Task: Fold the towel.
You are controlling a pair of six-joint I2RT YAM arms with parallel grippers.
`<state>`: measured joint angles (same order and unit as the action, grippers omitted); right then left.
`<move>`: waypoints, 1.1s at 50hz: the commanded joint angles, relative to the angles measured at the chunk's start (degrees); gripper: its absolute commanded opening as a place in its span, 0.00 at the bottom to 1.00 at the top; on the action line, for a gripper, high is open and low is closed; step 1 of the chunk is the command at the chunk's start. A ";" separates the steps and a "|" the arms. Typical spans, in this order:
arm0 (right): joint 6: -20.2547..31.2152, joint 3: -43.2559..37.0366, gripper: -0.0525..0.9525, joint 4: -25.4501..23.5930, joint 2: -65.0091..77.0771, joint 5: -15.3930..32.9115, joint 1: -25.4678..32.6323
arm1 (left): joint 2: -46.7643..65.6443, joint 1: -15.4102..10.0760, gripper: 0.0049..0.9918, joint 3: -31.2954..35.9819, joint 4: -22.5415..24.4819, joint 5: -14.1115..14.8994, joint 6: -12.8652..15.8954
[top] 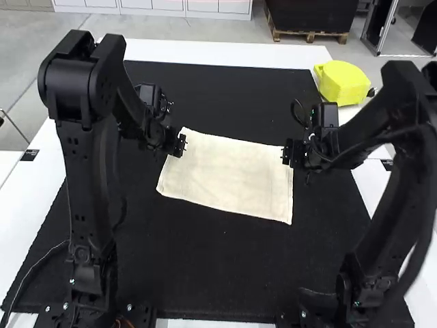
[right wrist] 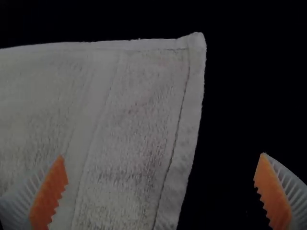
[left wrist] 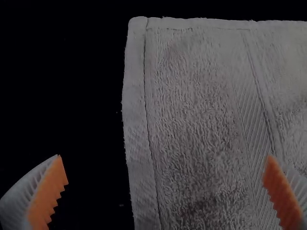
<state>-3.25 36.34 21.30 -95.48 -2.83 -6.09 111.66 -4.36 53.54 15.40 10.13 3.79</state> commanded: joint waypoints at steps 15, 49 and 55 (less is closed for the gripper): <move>-0.01 6.29 0.95 1.46 -7.79 -0.69 0.64 | 4.27 0.05 0.96 6.05 0.86 0.50 0.69; -0.36 11.48 0.95 2.61 -17.19 -0.77 0.64 | 9.98 0.32 0.96 10.45 -0.54 0.42 1.74; -0.27 11.83 0.95 2.26 -17.19 -1.12 0.64 | 10.34 0.32 0.94 10.45 -0.63 0.33 1.83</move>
<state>-3.25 46.61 23.62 -111.46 -2.81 -6.09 121.45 -4.34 62.78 14.76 10.13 4.73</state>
